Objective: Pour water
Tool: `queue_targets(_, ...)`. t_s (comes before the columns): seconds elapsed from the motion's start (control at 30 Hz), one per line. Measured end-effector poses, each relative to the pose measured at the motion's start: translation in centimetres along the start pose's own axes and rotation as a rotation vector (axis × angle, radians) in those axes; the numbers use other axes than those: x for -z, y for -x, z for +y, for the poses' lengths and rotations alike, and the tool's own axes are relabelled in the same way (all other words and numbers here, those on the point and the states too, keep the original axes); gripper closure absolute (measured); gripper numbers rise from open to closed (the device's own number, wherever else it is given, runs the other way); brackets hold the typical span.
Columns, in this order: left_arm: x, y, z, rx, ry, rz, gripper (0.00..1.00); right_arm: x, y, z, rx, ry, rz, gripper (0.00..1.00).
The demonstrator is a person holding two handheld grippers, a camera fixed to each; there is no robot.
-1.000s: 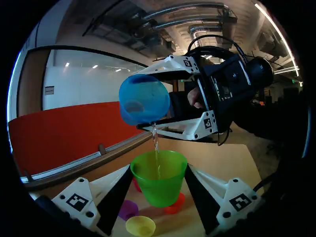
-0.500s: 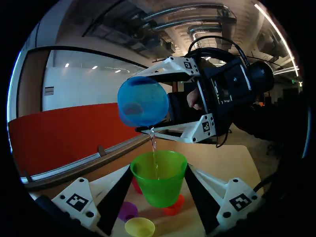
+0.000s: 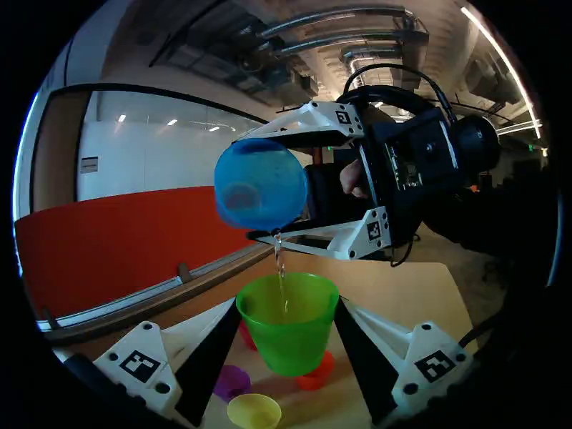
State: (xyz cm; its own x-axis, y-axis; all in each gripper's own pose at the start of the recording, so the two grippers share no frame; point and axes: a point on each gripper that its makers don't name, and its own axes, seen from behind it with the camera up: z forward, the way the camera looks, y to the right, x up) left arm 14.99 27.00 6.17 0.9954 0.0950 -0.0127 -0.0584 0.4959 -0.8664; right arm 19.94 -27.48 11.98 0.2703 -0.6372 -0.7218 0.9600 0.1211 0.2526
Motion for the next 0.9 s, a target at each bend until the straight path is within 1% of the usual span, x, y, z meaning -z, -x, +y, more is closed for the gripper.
queue_targets(0.9,0.12,-0.1,-0.17,0.004,-0.003,0.005,0.12,-0.11,-0.43,0.96,0.058,0.015,-0.002,0.09)
